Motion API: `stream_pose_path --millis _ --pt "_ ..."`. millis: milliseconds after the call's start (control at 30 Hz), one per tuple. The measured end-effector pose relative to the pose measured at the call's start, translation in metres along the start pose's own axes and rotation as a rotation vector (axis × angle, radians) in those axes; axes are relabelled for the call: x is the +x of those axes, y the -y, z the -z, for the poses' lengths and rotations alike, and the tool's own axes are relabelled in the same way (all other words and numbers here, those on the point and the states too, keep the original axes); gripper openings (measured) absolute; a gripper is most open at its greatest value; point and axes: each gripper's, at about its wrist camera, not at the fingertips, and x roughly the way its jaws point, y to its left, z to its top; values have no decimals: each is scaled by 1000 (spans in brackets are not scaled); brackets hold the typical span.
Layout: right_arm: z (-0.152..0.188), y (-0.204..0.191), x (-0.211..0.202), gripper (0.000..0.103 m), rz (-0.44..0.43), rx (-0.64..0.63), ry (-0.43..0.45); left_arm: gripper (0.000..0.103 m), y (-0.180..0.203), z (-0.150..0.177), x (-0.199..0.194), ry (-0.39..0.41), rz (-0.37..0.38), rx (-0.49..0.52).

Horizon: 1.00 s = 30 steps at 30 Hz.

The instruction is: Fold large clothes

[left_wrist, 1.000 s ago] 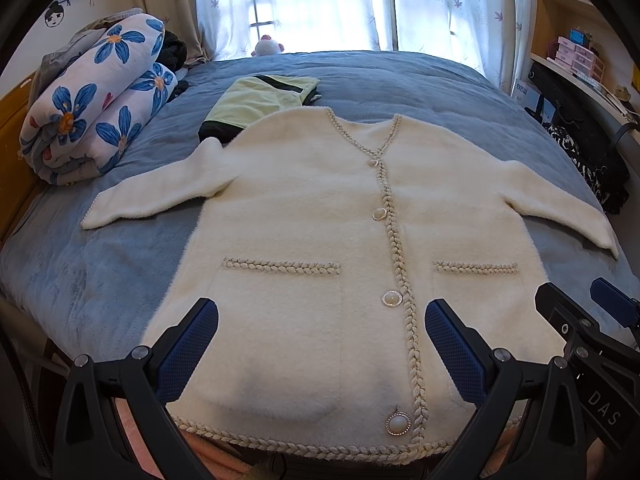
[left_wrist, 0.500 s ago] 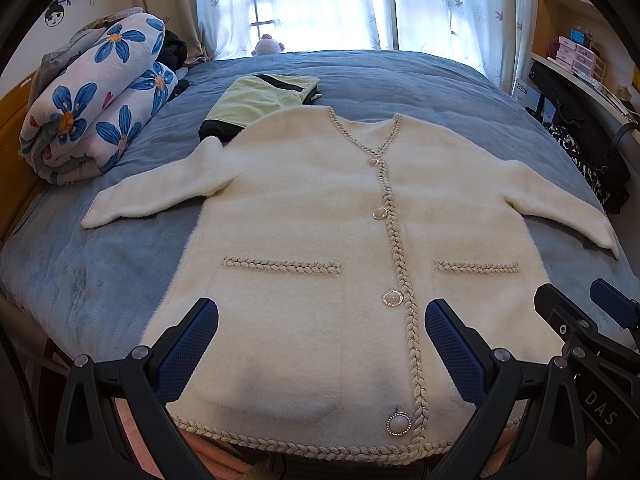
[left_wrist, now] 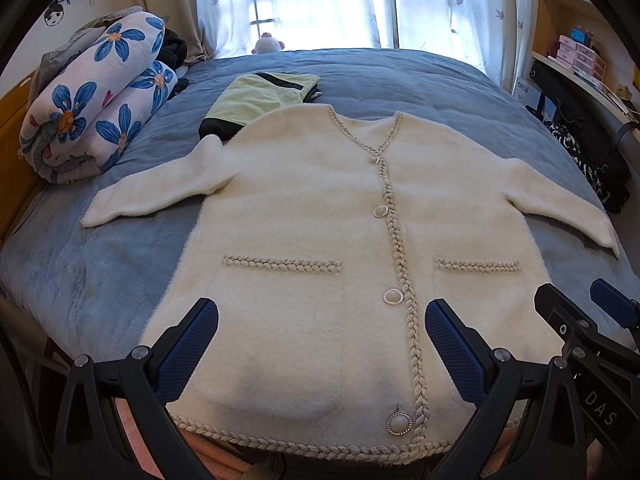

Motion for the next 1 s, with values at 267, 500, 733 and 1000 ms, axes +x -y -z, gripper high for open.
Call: stream_pose_path --millis 267,500,733,1000 --pt "0 0 0 77 0 0 0 103 -1 1 0 -2 0 0" --pt "0 0 1 77 0 0 -1 103 -2 2 0 -4 0 0" --pt "0 0 1 77 -2 1 -2 102 -2 2 0 -4 0 -1" --pt "3 -1 3 77 -4 1 -3 102 -4 4 1 -4 11 -4"
